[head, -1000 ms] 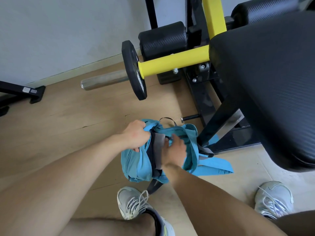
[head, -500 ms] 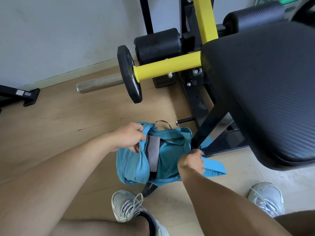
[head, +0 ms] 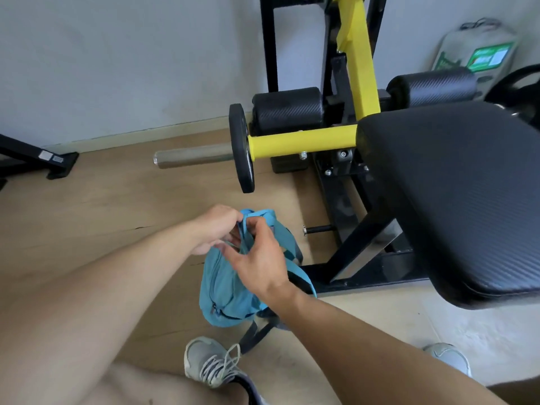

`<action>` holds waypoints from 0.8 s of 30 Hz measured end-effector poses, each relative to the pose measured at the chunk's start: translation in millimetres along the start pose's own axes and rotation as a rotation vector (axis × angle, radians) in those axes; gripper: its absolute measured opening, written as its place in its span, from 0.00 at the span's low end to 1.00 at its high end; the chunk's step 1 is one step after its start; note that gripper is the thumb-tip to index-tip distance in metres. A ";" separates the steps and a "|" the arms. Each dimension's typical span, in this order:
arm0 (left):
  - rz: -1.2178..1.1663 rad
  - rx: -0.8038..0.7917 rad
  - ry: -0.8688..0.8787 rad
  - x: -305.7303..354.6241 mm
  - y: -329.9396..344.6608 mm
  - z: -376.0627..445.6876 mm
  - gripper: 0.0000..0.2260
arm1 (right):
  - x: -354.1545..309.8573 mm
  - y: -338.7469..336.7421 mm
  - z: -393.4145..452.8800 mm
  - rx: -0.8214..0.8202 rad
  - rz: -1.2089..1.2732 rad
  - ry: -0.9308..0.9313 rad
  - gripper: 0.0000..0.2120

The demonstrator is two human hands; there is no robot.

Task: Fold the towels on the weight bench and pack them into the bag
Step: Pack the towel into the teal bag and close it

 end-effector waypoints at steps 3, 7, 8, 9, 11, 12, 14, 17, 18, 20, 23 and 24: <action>-0.181 0.086 0.082 9.2 -18.9 -1.4 0.05 | -20.3 -6.6 16.3 0.001 -0.073 -0.061 0.14; -0.458 0.202 0.170 30.4 -43.9 0.1 0.08 | -73.8 -31.1 45.8 0.034 -0.205 -0.214 0.15; -0.494 0.246 0.186 34.5 -49.2 0.6 0.08 | -86.6 -38.9 51.4 0.042 -0.262 -0.247 0.15; -0.513 0.287 0.199 36.9 -54.1 2.4 0.08 | -98.9 -46.5 56.0 0.045 -0.313 -0.283 0.14; -0.479 0.355 0.236 36.7 -61.7 9.1 0.09 | -125.5 -62.7 59.0 0.029 -0.356 -0.380 0.12; -0.437 0.395 0.259 34.8 -65.6 12.4 0.10 | -141.5 -71.9 58.6 0.021 -0.347 -0.437 0.12; -0.350 0.467 0.284 30.0 -74.8 16.7 0.12 | -175.5 -93.4 54.7 0.025 -0.319 -0.541 0.11; -0.297 0.409 0.267 30.0 -74.1 15.4 0.11 | -215.1 -134.4 47.0 0.088 -0.270 -0.611 0.11; -0.265 0.345 0.259 30.6 -68.3 15.2 0.12 | -223.0 -148.4 43.6 0.113 -0.261 -0.632 0.12; -0.178 0.231 0.264 32.2 -56.3 12.9 0.13 | -229.7 -170.7 36.3 0.150 -0.234 -0.659 0.13; -0.243 0.100 0.230 31.8 -37.8 10.1 0.11 | -218.0 -191.0 28.3 0.177 -0.166 -0.632 0.12; -0.268 0.062 0.207 31.8 -31.2 9.2 0.13 | -209.2 -195.8 27.4 0.182 -0.143 -0.608 0.12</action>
Point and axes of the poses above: each hand's wrist, its own z-axis towards the middle knuckle, its own y-axis out of the palm, x = y × z, the point moved 7 cm from there along z, towards the middle knuckle, and after that the axes turned 1 degree about x, right-handed, at the moved point
